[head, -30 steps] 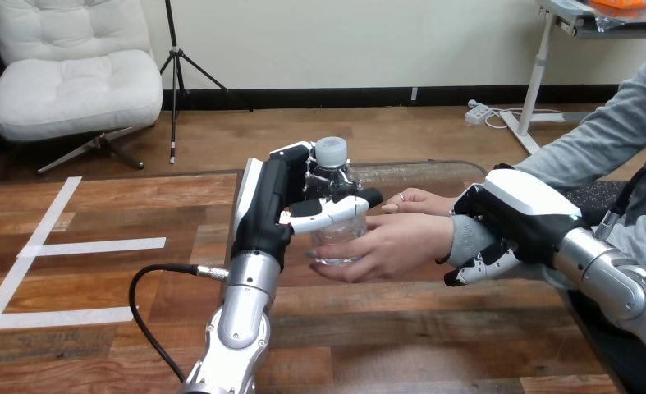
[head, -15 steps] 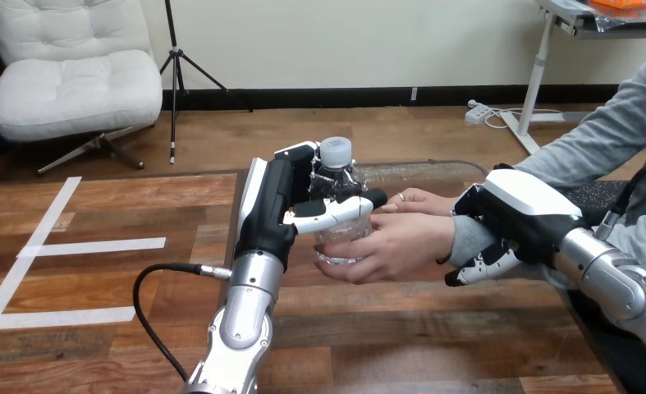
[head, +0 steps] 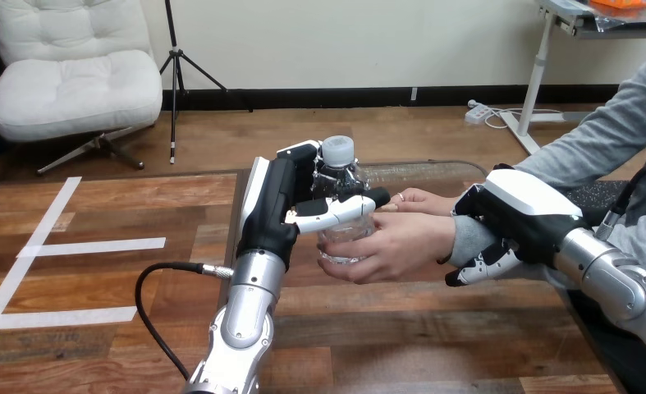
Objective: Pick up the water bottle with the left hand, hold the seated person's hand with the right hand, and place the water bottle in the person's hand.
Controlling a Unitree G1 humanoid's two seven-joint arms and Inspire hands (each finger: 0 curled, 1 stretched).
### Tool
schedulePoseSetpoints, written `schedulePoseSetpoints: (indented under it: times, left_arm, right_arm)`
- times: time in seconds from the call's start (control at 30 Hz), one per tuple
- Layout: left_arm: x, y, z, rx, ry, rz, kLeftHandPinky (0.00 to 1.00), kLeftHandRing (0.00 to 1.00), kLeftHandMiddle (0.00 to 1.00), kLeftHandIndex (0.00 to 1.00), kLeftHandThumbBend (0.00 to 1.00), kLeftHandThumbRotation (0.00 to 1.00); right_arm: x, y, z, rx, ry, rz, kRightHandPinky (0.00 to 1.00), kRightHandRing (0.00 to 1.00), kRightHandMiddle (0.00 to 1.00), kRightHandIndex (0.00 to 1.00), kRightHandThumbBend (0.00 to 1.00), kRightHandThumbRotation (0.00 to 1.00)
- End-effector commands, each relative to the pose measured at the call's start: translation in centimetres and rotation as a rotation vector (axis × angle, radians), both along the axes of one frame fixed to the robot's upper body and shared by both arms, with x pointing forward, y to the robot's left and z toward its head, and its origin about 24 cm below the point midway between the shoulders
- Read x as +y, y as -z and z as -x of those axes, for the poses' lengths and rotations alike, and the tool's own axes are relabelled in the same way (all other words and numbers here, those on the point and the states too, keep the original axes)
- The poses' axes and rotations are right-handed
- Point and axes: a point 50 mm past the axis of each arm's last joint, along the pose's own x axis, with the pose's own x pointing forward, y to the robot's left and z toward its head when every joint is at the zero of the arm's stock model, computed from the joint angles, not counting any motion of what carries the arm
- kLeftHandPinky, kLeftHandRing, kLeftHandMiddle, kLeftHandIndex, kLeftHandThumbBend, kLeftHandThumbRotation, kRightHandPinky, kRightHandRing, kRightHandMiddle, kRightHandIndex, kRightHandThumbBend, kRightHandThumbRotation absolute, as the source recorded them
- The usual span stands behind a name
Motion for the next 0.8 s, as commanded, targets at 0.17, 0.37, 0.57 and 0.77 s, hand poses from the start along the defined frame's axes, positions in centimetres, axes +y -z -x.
schedulePoseSetpoints:
  times: [0.17,0.37,0.57,0.77]
  left_arm:
    - [-1.34,-2.71,-1.08,-0.1,0.047,0.023,0.34,0.38,0.41,0.41,0.68,0.0]
    - [-1.36,-2.69,-1.08,-0.098,0.05,0.018,0.34,0.38,0.41,0.41,0.69,0.0]
    - [-1.42,-2.7,-1.06,-0.096,0.058,0.026,0.35,0.38,0.42,0.41,0.68,0.0]
    - [-1.37,-2.62,-1.08,-0.084,0.067,0.023,0.36,0.4,0.43,0.42,0.68,0.0]
  right_arm:
    - [1.04,-4.65,-2.1,-0.191,-0.018,-0.073,0.17,0.21,0.27,0.27,0.69,0.0]
    - [1.01,-4.6,-2.11,-0.184,-0.012,-0.079,0.18,0.22,0.27,0.27,0.69,0.0]
    - [1.02,-4.61,-2.08,-0.187,-0.015,-0.08,0.18,0.22,0.27,0.27,0.69,0.0]
    - [0.98,-4.61,-2.07,-0.184,-0.015,-0.079,0.18,0.22,0.27,0.27,0.69,0.0]
